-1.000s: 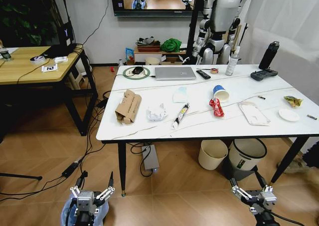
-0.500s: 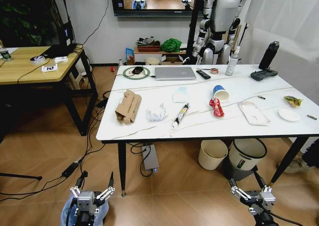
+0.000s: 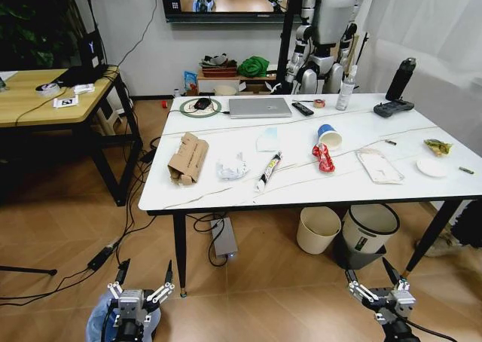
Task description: Pick up the trash bin and place the trash from the table into it.
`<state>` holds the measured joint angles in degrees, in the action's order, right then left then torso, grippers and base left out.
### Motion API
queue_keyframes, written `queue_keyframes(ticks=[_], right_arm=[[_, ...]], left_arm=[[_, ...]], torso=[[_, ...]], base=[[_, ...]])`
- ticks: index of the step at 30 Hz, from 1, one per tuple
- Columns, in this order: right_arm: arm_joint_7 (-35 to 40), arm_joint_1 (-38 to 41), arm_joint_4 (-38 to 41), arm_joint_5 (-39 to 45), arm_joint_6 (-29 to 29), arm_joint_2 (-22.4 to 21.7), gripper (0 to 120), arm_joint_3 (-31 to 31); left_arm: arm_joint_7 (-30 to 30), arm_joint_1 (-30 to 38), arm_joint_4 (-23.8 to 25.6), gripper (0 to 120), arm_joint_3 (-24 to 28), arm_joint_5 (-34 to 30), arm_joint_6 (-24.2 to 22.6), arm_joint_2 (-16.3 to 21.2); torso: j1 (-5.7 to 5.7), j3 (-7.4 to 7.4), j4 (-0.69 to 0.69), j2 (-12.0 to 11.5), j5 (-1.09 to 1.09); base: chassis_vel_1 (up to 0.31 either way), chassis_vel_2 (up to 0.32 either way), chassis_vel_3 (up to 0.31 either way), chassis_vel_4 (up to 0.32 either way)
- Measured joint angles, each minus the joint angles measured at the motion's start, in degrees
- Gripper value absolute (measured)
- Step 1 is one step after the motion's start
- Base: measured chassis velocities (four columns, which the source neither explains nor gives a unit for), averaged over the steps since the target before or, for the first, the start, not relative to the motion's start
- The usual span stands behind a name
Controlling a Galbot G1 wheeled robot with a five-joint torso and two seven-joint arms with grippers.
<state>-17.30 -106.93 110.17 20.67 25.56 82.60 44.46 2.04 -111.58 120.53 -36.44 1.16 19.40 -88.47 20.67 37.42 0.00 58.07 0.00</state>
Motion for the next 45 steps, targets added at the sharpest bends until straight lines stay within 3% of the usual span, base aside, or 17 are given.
queue_keyframes(ticks=[8,23,45], right_arm=[[0.0,0.0,0.0,0.0,0.1,0.0,100,0.0],[0.0,0.0,0.0,0.0,0.1,0.2,100,-0.1],[0.0,0.1,-0.1,-0.1,0.0,0.5,100,-0.3]], left_arm=[[0.1,0.3,-0.5,100,0.0,0.2,1.2,-0.2],[0.3,0.4,-1.3,100,-0.1,0.4,1.8,-0.1],[0.3,0.4,-1.9,100,0.4,0.8,1.7,-0.3]], torso=[[-0.92,-1.33,-0.01,-2.2,0.0],[-1.29,-1.84,0.0,-3.1,0.0],[-4.16,-5.59,0.0,-9.8,0.0]], base=[[0.0,0.0,0.0,0.0],[0.0,0.0,0.0,0.0],[0.0,0.0,0.0,0.0]])
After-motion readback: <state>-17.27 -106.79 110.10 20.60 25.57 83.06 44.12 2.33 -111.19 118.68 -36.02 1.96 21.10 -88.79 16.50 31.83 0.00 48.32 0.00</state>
